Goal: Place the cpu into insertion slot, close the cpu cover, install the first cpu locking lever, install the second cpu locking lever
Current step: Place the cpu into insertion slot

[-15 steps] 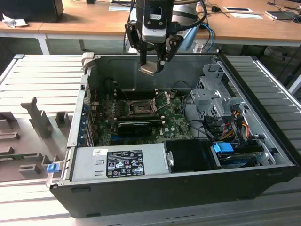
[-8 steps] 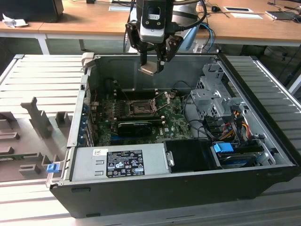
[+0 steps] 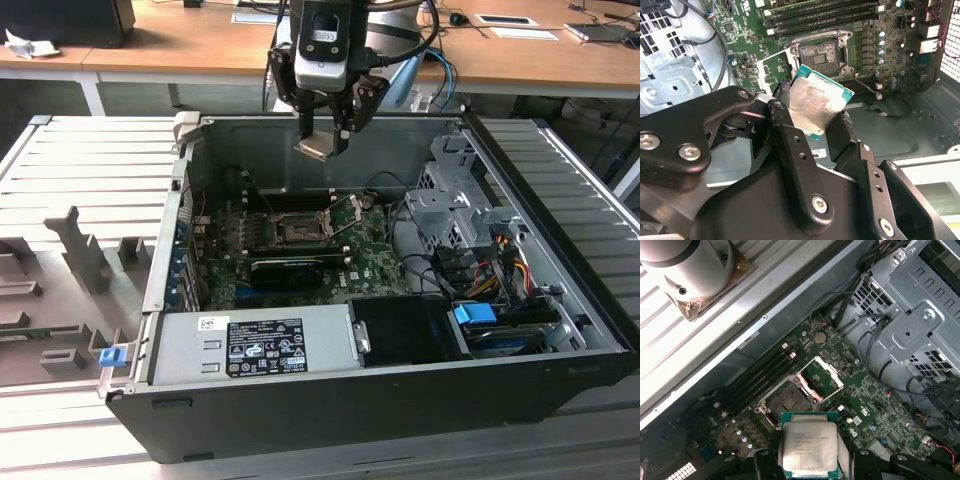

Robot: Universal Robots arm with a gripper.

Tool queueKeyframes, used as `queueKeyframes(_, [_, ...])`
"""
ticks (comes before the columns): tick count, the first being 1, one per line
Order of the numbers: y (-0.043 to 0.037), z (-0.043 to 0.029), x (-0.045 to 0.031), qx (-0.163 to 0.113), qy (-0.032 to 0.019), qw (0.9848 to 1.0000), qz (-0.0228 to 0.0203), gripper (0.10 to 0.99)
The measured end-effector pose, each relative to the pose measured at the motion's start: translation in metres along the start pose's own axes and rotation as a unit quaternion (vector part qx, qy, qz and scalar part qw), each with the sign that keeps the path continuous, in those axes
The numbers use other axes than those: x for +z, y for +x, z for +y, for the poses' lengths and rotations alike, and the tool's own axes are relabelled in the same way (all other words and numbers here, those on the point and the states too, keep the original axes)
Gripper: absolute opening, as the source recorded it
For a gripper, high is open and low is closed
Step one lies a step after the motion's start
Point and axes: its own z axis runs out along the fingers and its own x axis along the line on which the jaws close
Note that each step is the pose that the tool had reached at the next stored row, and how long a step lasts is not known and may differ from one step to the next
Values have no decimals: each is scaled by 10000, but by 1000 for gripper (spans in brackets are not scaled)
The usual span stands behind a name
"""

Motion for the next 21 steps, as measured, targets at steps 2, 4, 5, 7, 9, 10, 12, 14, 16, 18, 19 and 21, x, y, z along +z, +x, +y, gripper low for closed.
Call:
queueKeyframes(2, [0,0,1,48,-1,10000,-4,529])
queueKeyframes(4, [0,0,2,118,-2,9999,-11,529])
queueKeyframes(5, [0,0,2,155,-3,9999,-14,529])
queueKeyframes(7, [0,0,3,212,-4,9998,-19,529])
queueKeyframes(9, [0,0,4,262,-5,9997,-23,529])
queueKeyframes(10, [0,0,4,308,-6,9995,-27,529])
queueKeyframes(12, [0,0,5,383,-8,9993,-34,529])
queueKeyframes(14, [0,-1,6,450,-9,9990,-40,529])
queueKeyframes(16, [0,-1,7,524,-10,9986,-47,529])
queueKeyframes(18, [0,-1,8,596,-12,9982,-53,529])
queueKeyframes(19, [0,-1,9,641,-13,9979,-57,529])
queueKeyframes(21, [0,-1,10,722,-14,9974,-64,529])
